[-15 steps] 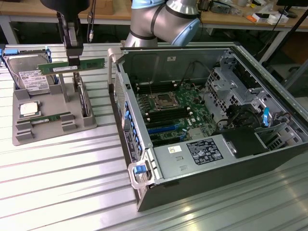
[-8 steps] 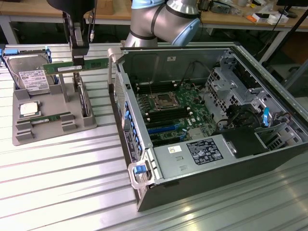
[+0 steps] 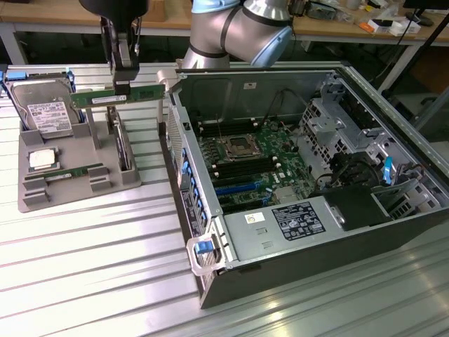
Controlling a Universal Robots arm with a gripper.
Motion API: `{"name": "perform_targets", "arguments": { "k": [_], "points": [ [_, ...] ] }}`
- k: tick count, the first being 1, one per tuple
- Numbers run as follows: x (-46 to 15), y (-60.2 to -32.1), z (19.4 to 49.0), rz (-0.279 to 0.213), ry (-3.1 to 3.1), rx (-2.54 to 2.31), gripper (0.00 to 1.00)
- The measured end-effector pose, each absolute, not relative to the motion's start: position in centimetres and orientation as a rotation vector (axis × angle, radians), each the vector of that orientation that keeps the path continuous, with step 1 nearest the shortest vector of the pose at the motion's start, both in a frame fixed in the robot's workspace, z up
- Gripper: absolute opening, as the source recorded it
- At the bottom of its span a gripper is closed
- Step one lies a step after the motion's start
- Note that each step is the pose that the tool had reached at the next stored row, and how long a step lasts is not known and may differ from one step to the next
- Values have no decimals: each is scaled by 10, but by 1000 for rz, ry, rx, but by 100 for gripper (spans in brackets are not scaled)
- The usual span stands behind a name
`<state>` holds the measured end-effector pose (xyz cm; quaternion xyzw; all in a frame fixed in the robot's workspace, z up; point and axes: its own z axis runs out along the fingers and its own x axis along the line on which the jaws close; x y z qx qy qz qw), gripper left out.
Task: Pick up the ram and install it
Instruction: 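Pick up the ram and move it above insertion slot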
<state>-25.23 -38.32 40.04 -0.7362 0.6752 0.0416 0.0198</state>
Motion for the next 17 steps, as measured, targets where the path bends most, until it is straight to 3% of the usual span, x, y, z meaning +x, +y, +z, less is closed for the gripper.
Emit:
{"name": "perform_targets", "arguments": {
  "k": [17],
  "points": [
    [-224, -383, 400, 128, 2095, -2285, 12]
  ]
}}
